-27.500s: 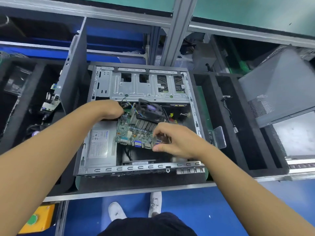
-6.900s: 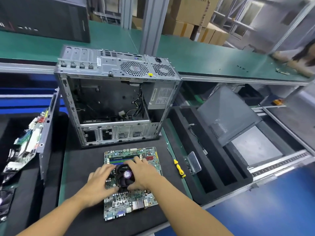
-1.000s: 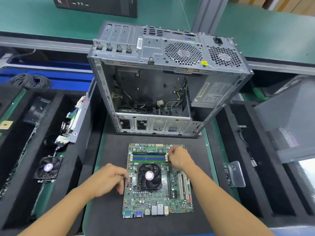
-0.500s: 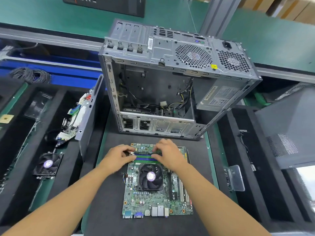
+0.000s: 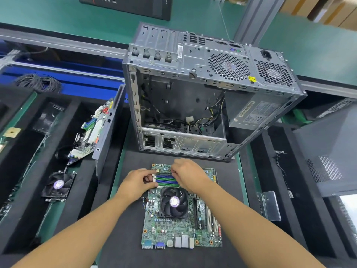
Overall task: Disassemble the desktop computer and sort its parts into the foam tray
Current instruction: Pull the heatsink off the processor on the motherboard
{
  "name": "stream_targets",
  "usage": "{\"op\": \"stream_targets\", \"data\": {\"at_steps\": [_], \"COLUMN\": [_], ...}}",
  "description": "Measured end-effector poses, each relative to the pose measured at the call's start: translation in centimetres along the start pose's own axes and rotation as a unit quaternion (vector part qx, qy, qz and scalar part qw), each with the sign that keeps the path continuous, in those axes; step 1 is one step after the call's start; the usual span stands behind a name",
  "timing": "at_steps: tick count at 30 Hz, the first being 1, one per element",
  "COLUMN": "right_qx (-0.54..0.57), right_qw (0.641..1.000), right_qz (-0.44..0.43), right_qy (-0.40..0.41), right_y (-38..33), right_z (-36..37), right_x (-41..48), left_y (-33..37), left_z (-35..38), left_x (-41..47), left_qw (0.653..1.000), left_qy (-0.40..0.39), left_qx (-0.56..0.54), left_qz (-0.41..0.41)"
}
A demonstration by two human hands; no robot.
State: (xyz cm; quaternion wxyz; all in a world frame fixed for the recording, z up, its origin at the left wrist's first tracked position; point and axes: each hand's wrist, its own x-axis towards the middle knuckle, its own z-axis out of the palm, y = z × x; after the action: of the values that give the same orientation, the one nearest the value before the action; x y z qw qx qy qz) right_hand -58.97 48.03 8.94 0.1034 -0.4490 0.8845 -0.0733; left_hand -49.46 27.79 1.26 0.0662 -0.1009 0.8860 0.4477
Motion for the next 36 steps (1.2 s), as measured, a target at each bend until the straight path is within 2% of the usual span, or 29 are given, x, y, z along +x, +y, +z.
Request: {"op": "stream_targets", "data": {"at_steps": [6,9,11,14,17,21,25,29,33,36], "right_qx": [0.081,0.163,0.22,0.323,0.391,0.445,0.472,0.471,0.454,0.449], "right_qw": [0.984,0.959,0.933,0.863,0.787,0.659,0.583,0.56,0.588,0.588], "right_qz": [0.146,0.222,0.273,0.359,0.444,0.561,0.615,0.642,0.64,0.645], "right_qy": [0.06,0.062,0.084,0.149,0.174,0.232,0.244,0.229,0.197,0.191], "right_y": [3.5,4.1,4.4,5.1,6.4,9.5,13.5,17.2,20.1,21.5], "right_z": [-3.1,-2.9,-2.6,-2.2,-1.8,-1.0,-0.6,0.0,0.9,1.8], "right_x": [-1.3,-2.8,-4.2,-6.7,-10.4,-16.2,-18.6,-17.6,-15.5,-14.3], "left_y": [1.1,2.7,4.7,8.3,11.7,14.0,14.3,13.6,12.8,11.9], "left_z": [-0.6,-1.2,-1.1,0.0,1.7,4.2,5.7,5.7,4.4,3.4], "left_x": [0.0,0.3,1.0,2.4,3.3,3.6,2.9,2.5,2.5,2.6], "left_qw": [1.0,0.996,0.994,0.998,0.995,0.991,0.99,0.993,0.997,0.998], "left_qy": [-0.007,0.069,0.092,0.023,-0.028,-0.071,-0.086,-0.078,-0.052,-0.033], "left_qx": [-0.015,0.055,0.053,0.026,0.013,0.029,0.041,0.029,0.04,0.05], "left_qz": [-0.007,-0.018,-0.003,0.055,0.095,0.107,0.102,0.078,0.043,0.016]}}
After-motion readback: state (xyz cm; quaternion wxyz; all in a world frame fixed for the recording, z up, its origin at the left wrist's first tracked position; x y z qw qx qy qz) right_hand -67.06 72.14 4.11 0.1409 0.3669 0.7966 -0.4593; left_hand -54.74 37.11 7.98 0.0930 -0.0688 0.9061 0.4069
